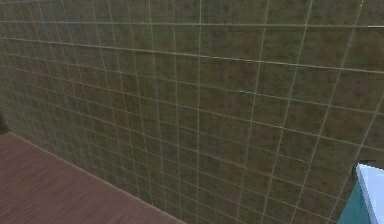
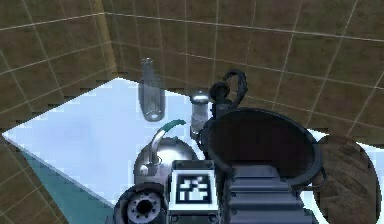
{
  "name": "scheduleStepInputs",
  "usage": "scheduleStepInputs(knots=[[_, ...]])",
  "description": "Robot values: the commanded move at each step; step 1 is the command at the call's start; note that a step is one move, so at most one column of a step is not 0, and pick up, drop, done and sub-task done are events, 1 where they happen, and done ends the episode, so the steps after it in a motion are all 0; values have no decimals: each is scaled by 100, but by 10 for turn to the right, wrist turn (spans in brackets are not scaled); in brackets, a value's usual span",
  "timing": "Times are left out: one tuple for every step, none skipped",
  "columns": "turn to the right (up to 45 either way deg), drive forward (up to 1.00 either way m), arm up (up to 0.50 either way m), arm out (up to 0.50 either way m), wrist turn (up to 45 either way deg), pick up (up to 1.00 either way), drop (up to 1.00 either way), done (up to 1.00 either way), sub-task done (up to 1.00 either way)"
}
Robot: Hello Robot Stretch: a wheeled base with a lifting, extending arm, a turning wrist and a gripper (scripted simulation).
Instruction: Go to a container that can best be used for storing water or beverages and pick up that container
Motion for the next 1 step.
scheduleStepInputs(knots=[[0,0,0,44,0,0,0,0,0]])
